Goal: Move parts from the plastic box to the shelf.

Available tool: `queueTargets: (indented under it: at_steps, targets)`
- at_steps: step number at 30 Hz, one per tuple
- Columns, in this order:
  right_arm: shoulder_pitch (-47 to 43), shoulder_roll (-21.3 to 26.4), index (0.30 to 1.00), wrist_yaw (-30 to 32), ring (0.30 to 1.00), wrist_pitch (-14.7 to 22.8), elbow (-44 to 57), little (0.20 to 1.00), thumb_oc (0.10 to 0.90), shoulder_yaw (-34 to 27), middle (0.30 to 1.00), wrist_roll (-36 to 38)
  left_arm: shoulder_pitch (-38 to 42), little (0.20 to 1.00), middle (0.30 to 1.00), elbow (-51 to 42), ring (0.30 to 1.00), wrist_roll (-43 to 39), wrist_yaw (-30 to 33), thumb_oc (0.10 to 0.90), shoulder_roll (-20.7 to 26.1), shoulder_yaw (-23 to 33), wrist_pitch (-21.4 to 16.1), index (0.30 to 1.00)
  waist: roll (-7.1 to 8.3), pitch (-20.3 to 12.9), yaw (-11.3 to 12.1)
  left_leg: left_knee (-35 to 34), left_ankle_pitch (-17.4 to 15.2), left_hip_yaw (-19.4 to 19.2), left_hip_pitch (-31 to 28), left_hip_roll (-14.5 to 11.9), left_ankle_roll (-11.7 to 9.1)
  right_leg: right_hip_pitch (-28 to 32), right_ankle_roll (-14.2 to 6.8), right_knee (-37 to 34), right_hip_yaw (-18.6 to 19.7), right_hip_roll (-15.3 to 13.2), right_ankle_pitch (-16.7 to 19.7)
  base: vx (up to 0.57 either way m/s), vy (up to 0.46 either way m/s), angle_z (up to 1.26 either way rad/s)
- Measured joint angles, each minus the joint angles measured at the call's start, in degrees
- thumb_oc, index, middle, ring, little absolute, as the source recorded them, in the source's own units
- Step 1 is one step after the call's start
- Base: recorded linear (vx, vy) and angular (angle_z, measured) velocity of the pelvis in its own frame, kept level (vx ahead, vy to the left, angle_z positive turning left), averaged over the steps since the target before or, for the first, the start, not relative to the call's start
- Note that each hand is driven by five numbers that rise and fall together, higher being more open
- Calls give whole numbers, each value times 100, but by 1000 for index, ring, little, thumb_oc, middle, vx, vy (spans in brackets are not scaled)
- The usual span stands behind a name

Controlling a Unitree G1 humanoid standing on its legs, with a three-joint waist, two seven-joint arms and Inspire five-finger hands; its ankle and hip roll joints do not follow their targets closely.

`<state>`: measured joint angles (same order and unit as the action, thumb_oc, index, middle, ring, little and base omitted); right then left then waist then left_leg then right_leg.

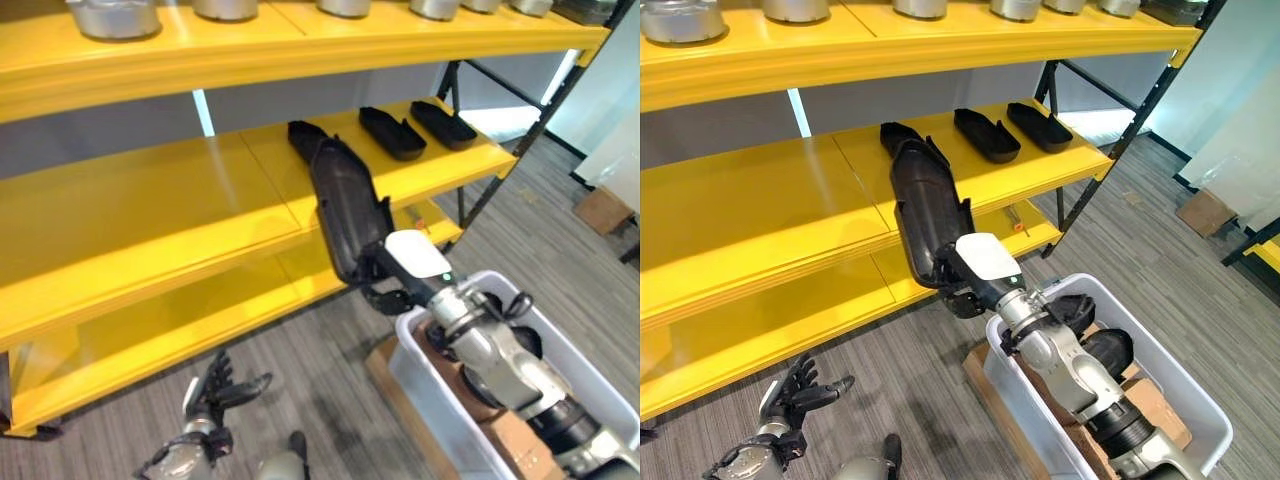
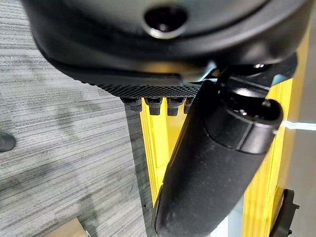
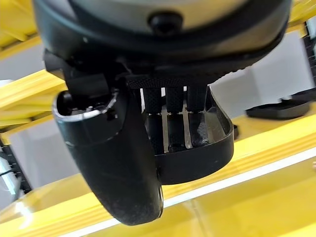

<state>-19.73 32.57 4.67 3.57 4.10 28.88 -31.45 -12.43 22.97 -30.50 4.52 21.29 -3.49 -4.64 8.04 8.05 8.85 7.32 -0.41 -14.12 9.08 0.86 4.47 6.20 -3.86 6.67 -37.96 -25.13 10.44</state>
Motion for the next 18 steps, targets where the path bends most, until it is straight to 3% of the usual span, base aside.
queueTargets:
  at_steps: [2, 3, 4, 5, 6, 7, 8, 10, 12, 14, 16, 18]
  targets:
    - [10, -8, 300, -98, 300, -12, -8, 300, 400, 28, 300, -1, 48, 1000, 1000, -12, 1000, 50, -7, 900, 40, -32, 0, 1000, -32, 16, -125, -212, 77, 198, -121, 152, 165, -177, -23, 476, 553, -150, 224, 40, 130, 45]
    - [34, 8, 300, -105, 300, -6, -10, 300, 400, 26, 300, -1, 82, 1000, 1000, -13, 1000, 194, 8, 900, 98, -30, -1, 1000, -155, 77, -197, -573, 293, 356, -332, 185, 267, -614, -440, 1220, 1579, -55, -266, 6, 128, 48]
    - [44, 40, 300, -112, 300, 12, -9, 300, 400, 26, 300, -1, 89, 1000, 1000, -12, 1000, 211, 15, 900, 106, -26, -1, 1000, -152, 76, -218, -707, 362, 394, -419, 209, 304, -731, -527, 1385, 1833, 31, -454, 27, 133, 44]
    - [101, 69, 300, -115, 300, 19, -1, 300, 400, 14, 300, 3, 109, 1000, 1000, 28, 1000, 217, 18, 900, 115, -124, -23, 1000, -233, 125, -298, -766, 436, 551, -489, 264, 403, -875, -545, 1519, 2213, 308, -649, 16, 74, 59]
    - [194, 134, 300, -113, 300, 79, 71, 300, 400, -104, 300, 5, 315, 1000, 1000, 224, 1000, 225, 28, 900, 123, -264, -48, 1000, -444, 250, -453, -749, 448, 831, -504, 161, 452, -1151, -240, 2002, 3031, 1044, -1226, 14, -13, 91]
    - [248, 157, 300, -116, 300, 82, 97, 300, 400, -118, 300, 6, 385, 1000, 1000, 271, 1000, 239, 22, 900, 149, -335, -8, 1000, -624, 361, -613, -807, 464, 1029, -545, 68, 508, -1309, -8, 2032, 3617, 1678, -1569, 13, -48, 93]
    - [257, 219, 300, -145, 300, 100, 114, 300, 400, -99, 300, 6, 367, 1000, 1000, 216, 1000, 273, -32, 900, 155, -412, 3, 1000, -659, 399, -718, -965, 535, 964, -640, 87, 444, -1580, 24, 1999, 3530, 1936, -1698, 30, -81, 60]
    - [273, 266, 300, -165, 300, 98, 129, 300, 400, -105, 300, 11, 363, 1000, 1000, 160, 1000, 275, -13, 900, -13, -420, 6, 1000, -656, 418, -742, -1037, 480, 1009, -675, 396, 407, -2306, 70, 1565, 3434, 1957, -1627, 101, -185, 28]
    - [291, 325, 300, -165, 300, 89, 131, 300, 400, -93, 300, 15, 413, 1000, 1000, 152, 1000, 275, -20, 900, -76, -423, 7, 1000, -703, 440, -851, -1090, 447, 1079, -665, 493, 277, -2375, -31, 569, 3545, 1982, -1313, 106, -169, 62]
    - [419, 392, 300, -167, 300, 85, 122, 300, 400, -138, 300, 18, 395, 1000, 1000, 69, 1000, 272, -13, 900, -118, -398, -3, 1000, -689, 436, -853, -1159, 433, 1158, -816, 550, 241, -2133, 48, -174, 3646, 2067, -872, 120, -211, 77]
    - [381, 390, 300, -167, 300, 133, 127, 300, 400, -164, 300, 31, 210, 1000, 1000, 39, 1000, 264, -5, 900, -216, -277, -8, 1000, -684, 411, -815, -1185, 364, 1288, -1039, 539, 178, -1496, 160, -552, 3519, 2053, -491, 249, -302, 51]
    - [414, 423, 300, -177, 300, 173, 132, 300, 400, -174, 300, 129, 29, 1000, 1000, -62, 1000, 262, -2, 900, -343, -78, -9, 1000, -632, 348, -791, -1178, 318, 1458, -1222, 433, 99, -656, 217, -1204, 3104, 2055, -183, 131, -165, 29]
